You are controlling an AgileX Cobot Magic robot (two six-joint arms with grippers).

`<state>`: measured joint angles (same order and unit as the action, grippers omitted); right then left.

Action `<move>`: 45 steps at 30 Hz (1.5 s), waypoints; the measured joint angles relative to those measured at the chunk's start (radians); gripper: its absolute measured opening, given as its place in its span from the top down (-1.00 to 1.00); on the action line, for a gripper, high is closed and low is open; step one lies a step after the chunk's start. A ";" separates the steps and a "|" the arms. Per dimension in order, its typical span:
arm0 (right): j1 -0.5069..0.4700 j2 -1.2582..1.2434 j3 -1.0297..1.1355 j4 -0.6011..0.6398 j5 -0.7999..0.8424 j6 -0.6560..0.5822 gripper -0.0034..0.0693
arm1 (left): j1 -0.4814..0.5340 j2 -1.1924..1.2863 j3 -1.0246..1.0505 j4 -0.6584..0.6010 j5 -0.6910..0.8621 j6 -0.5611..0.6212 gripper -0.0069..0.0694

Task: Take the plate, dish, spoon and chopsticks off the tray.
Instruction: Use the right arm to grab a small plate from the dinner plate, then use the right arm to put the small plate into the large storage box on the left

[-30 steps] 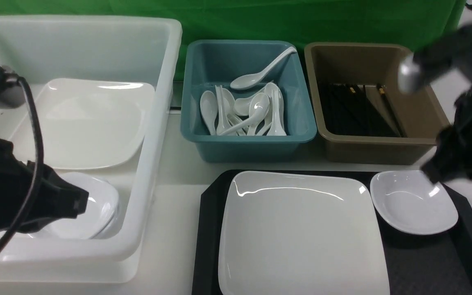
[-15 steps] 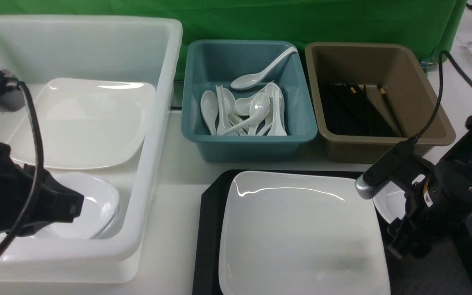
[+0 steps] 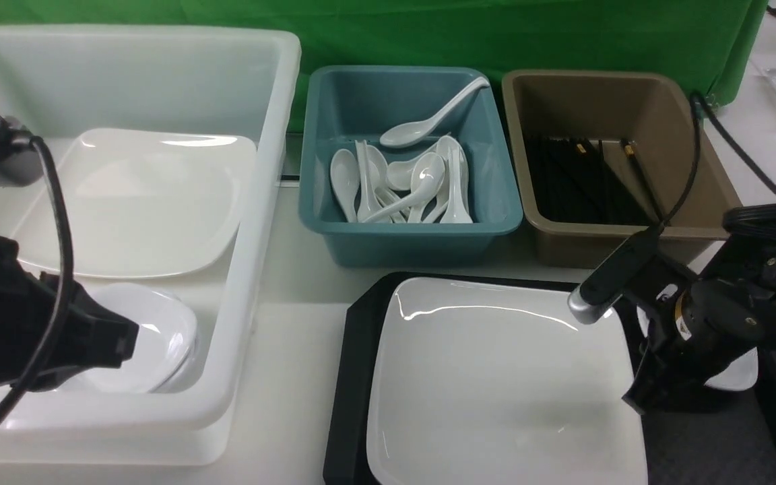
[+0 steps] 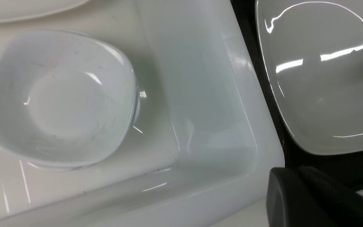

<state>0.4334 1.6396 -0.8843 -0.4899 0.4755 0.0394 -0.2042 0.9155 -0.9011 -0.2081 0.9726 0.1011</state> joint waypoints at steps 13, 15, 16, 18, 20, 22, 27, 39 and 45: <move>0.151 -0.326 -0.200 0.275 0.052 -0.076 0.72 | 0.009 0.000 0.000 0.243 0.016 -0.301 0.77; 0.195 -0.315 -0.259 0.340 0.037 -0.144 0.72 | 0.047 0.000 0.000 0.353 0.038 -0.393 0.77; 0.242 -0.292 -0.315 0.393 0.017 -0.191 0.72 | 0.080 0.000 0.000 0.390 0.059 -0.418 0.77; 0.286 -0.260 -0.362 0.422 0.000 -0.217 0.72 | 0.138 0.000 0.000 0.407 0.071 -0.430 0.77; 0.345 -0.204 -0.447 0.448 -0.028 -0.241 0.72 | 0.215 0.000 0.000 0.397 0.073 -0.429 0.77; 0.388 -0.151 -0.513 0.455 -0.040 -0.250 0.72 | 0.285 0.000 0.000 0.376 0.069 -0.411 0.77; 0.533 0.097 -0.772 0.463 -0.043 -0.268 0.72 | 0.537 0.000 0.000 0.229 0.048 -0.335 0.77; 0.646 0.526 -1.105 0.470 -0.031 -0.270 0.72 | 0.621 0.000 0.000 0.101 0.019 -0.252 0.77; 0.647 0.604 -1.117 0.468 -0.048 -0.273 0.70 | 0.622 0.000 0.000 0.101 0.012 -0.248 0.77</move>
<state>1.0808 2.2436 -2.0016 -0.0215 0.4280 -0.2338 0.4175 0.9155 -0.9011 -0.1069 0.9843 -0.1464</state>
